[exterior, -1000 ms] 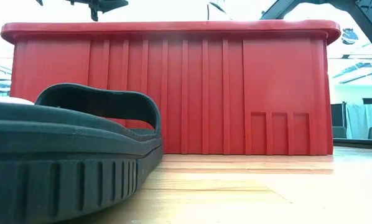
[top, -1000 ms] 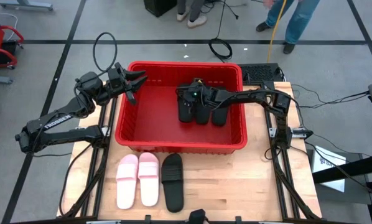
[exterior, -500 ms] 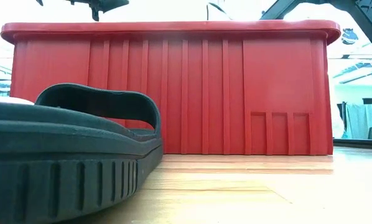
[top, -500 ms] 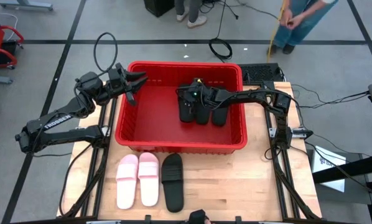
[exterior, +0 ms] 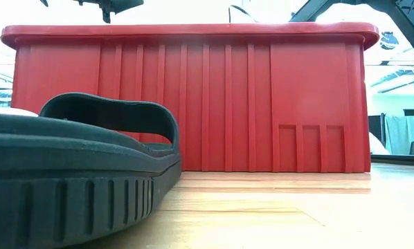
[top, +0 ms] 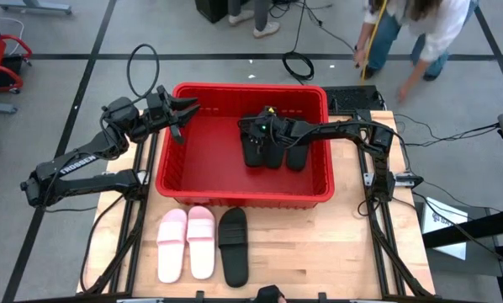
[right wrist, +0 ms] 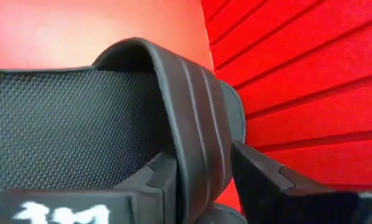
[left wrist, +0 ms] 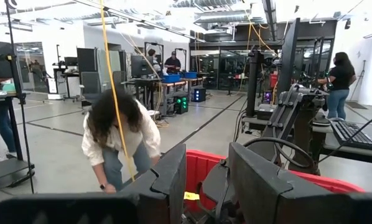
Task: Pick and place slides into bin
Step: Put the right black slide into the red bin, then put the black slide into the red bin
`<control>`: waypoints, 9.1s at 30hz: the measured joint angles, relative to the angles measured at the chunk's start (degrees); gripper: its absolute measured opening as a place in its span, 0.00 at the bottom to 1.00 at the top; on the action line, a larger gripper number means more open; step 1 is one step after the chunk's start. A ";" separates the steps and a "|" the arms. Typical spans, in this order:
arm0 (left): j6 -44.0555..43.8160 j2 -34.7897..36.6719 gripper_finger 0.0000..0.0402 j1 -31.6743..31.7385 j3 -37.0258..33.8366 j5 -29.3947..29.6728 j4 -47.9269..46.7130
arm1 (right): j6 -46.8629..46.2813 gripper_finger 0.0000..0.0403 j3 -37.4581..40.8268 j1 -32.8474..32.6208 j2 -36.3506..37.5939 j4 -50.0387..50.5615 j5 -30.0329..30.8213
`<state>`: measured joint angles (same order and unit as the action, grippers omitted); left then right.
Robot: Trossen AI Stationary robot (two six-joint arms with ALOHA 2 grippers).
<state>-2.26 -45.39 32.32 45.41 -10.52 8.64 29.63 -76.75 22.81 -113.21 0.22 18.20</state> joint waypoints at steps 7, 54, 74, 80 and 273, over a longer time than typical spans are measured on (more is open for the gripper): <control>0.02 0.00 0.32 0.00 0.00 0.00 -0.39 | -0.20 0.35 0.00 -0.25 0.09 -0.52 -0.24; -0.83 0.02 0.32 -0.02 0.00 -2.73 -2.46 | -11.83 0.36 0.04 0.26 3.60 2.25 -3.40; 2.38 0.02 0.32 -0.90 0.00 -4.46 -3.21 | -9.42 0.35 0.02 -2.09 18.21 2.13 -3.45; 5.67 0.98 0.32 -4.48 0.00 -3.97 -3.35 | -10.02 0.35 0.02 -3.85 20.06 2.18 -3.39; -18.80 -70.59 0.03 -73.96 25.24 64.86 -35.95 | -27.37 0.35 0.05 -36.04 24.83 11.66 1.44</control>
<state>-21.06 -115.98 -41.65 70.65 54.33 -27.31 2.26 -76.70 -13.23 -88.38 11.88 19.64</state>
